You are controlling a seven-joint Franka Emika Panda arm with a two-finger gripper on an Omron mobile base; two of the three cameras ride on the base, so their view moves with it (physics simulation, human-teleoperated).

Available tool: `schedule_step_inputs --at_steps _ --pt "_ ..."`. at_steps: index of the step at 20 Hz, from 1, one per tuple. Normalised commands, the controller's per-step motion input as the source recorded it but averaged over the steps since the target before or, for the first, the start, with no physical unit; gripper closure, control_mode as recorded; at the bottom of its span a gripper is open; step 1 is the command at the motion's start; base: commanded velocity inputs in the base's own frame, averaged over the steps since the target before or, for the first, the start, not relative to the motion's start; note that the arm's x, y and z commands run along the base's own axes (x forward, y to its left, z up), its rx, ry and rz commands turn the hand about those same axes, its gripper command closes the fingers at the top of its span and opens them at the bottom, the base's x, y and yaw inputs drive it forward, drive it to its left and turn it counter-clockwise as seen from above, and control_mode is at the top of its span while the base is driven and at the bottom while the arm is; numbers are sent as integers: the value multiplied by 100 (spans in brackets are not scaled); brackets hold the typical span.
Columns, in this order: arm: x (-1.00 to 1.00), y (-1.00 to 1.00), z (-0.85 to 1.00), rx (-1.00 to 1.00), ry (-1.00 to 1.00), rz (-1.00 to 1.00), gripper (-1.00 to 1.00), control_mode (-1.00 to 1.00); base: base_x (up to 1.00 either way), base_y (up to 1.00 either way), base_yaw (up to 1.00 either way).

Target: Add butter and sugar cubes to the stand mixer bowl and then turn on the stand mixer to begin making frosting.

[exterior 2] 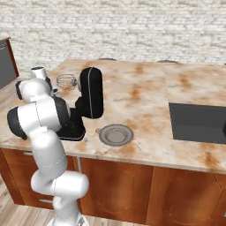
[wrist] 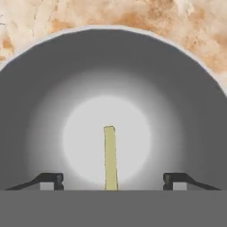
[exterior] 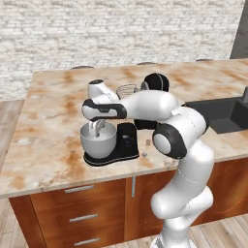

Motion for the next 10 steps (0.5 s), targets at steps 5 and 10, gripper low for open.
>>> schedule_step_inputs --at_steps 5,10 --pt "-83 -6 67 11 0 -8 -100 -100 0 0 0" --pt "-97 -59 45 9 -1 -8 -100 -100 0 0 0"
